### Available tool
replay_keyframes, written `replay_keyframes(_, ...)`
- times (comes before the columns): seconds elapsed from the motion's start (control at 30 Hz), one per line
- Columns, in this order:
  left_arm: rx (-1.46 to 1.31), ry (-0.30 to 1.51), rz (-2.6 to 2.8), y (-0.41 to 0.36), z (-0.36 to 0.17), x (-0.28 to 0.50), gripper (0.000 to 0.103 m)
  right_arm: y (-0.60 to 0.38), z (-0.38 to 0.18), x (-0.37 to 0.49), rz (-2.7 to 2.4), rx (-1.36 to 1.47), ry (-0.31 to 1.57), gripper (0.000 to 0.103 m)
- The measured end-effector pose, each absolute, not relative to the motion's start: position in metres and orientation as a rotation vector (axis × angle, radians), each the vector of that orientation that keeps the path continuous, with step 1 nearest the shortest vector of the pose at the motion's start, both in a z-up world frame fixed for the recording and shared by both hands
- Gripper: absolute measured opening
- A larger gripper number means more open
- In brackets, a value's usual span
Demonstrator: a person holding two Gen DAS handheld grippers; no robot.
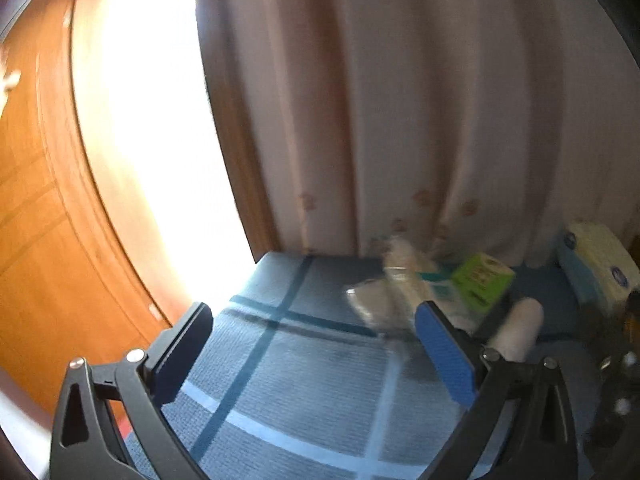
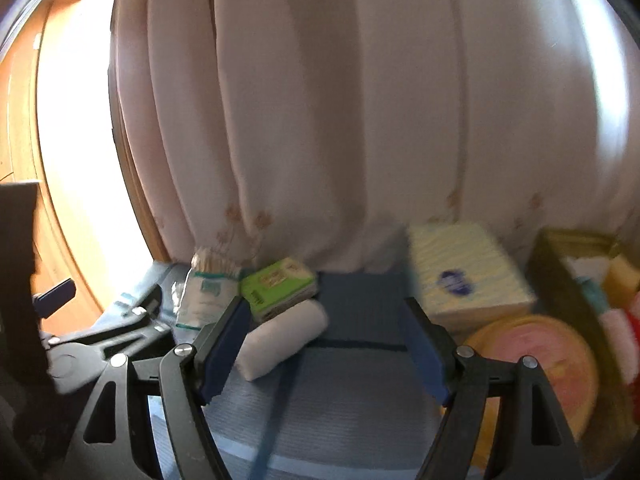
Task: Organize soft objects
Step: 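Grasp the white rolled towel upright with the right gripper, then grasp the bag of cotton swabs with the left gripper while the right holds the roll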
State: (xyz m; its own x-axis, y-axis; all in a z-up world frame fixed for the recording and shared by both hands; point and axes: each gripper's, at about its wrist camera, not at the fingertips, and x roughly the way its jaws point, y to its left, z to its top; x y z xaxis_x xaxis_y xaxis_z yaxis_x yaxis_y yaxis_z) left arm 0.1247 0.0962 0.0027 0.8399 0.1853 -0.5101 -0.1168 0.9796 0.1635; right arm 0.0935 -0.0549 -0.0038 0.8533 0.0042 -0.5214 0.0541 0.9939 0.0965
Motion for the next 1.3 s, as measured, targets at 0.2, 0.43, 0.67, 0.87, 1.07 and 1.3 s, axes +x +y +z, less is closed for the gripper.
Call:
replay_keyframes(0.2,-0.074,0.634,0.209,0.142,-0.005,0.138,0.102,-0.042,-0.026,0.135,0.027,0.199,0.726,0.078)
replay_keyframes(0.43,-0.164,0.674,0.259,0.163,-0.011,0.143,0.101,-0.036,-0.046,0.165,0.007,0.245,0.854,0.072)
replay_keyframes(0.67,-0.096,0.644,0.220,0.144,-0.006,0.141,0.101,-0.029,-0.049,0.170,0.066,0.219,0.871,0.050)
replay_keyframes(0.87,-0.086,0.620,0.182,0.141,-0.003,0.137,0.101,-0.038,-0.043,0.147,0.171,0.258,0.822,0.034)
replay_keyframes(1.07,-0.077,0.574,0.139,0.138,0.003,0.132,0.101,-0.047,-0.025,0.112,0.210,0.195,0.690,0.034)
replay_keyframes(1.3,-0.059,0.529,0.075,0.129,0.008,0.127,0.101,-0.054,-0.005,0.082,0.210,0.063,0.553,0.034)
